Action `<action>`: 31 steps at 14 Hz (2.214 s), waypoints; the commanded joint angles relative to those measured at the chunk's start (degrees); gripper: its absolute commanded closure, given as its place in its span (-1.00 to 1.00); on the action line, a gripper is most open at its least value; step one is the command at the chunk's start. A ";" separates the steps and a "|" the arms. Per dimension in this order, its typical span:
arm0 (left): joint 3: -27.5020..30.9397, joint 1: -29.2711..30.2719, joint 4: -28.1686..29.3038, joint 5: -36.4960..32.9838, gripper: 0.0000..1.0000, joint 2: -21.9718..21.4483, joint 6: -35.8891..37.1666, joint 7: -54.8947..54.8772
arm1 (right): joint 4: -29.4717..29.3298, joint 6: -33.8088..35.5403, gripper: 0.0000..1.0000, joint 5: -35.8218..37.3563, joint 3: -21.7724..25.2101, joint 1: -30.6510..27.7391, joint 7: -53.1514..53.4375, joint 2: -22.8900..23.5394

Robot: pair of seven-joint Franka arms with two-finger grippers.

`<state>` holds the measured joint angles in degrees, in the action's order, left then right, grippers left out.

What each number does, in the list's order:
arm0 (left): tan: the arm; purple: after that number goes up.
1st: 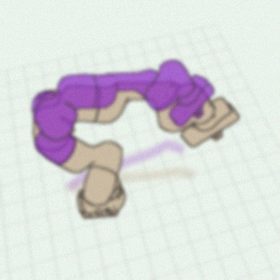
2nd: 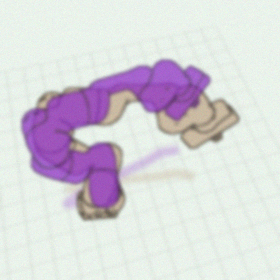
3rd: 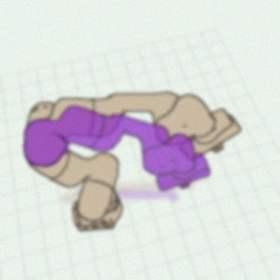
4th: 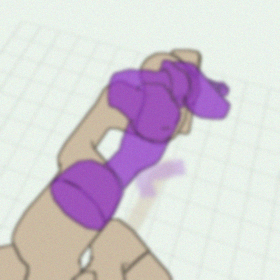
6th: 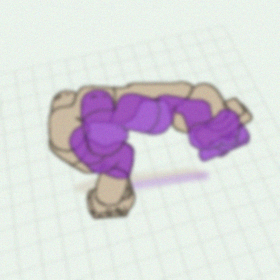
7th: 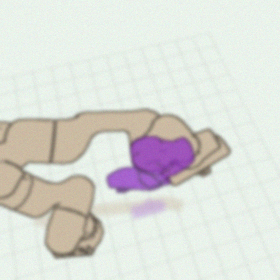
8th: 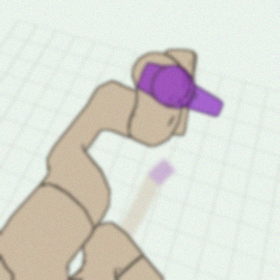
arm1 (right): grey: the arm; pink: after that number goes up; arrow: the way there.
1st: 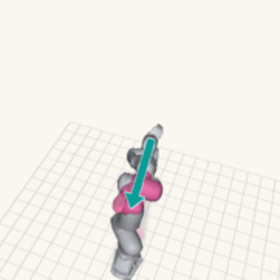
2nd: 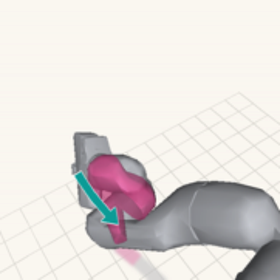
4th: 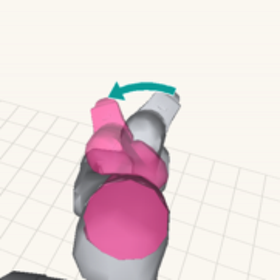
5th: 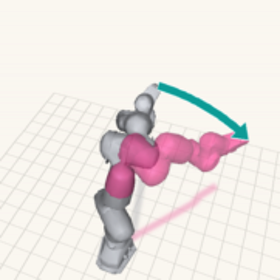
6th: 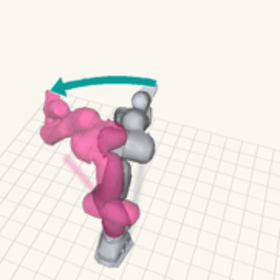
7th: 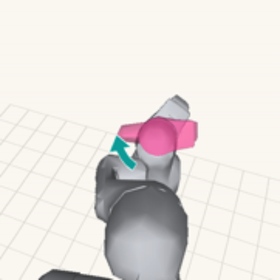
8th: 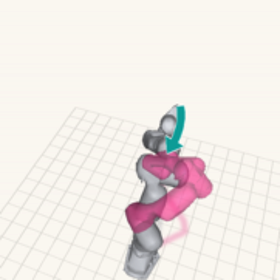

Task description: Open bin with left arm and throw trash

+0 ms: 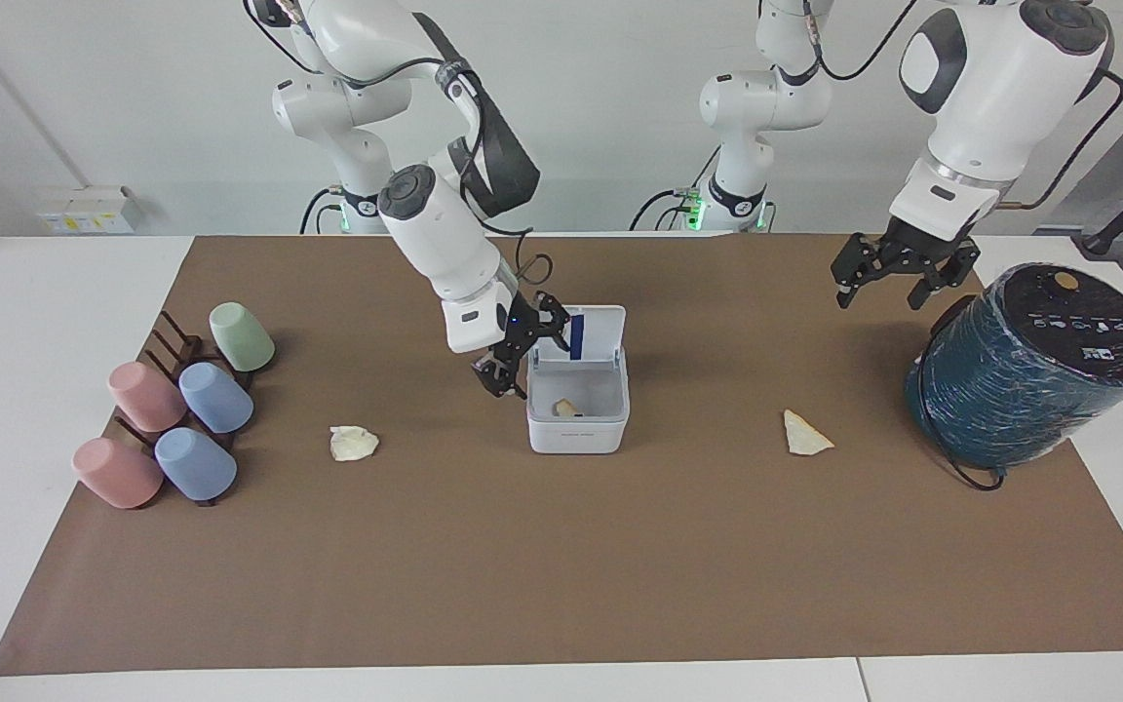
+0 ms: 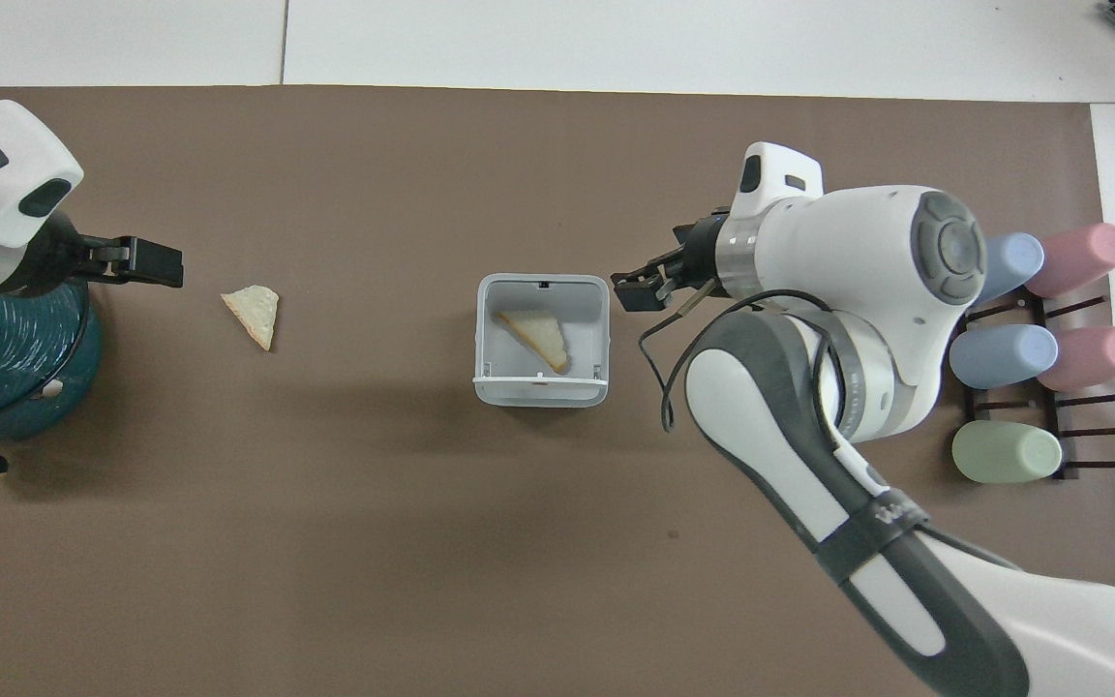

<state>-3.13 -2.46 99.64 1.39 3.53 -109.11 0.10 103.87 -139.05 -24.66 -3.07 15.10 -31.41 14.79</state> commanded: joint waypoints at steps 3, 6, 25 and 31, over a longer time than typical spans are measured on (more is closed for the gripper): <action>-0.30 1.40 7.29 -0.42 -0.97 4.12 -14.85 -0.89 | 1.16 2.11 -1.00 2.59 -0.28 -5.60 0.56 -0.90; -0.30 1.23 11.36 -0.34 -0.96 6.74 -22.36 -0.28 | 2.48 5.08 -1.00 13.64 -0.36 -9.12 0.12 -1.08; -0.39 -0.53 17.96 -0.42 1.00 14.14 -37.66 4.82 | 4.77 13.09 -1.00 29.15 -0.45 -14.49 -10.34 5.69; -0.48 -1.06 9.52 -0.42 1.00 15.81 -28.70 5.00 | 5.47 11.97 -1.00 28.00 -0.80 -13.61 -8.23 5.43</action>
<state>-4.04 -2.78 111.98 1.40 17.89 -140.12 4.10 107.90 -126.23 3.51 -3.28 1.87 -40.23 21.51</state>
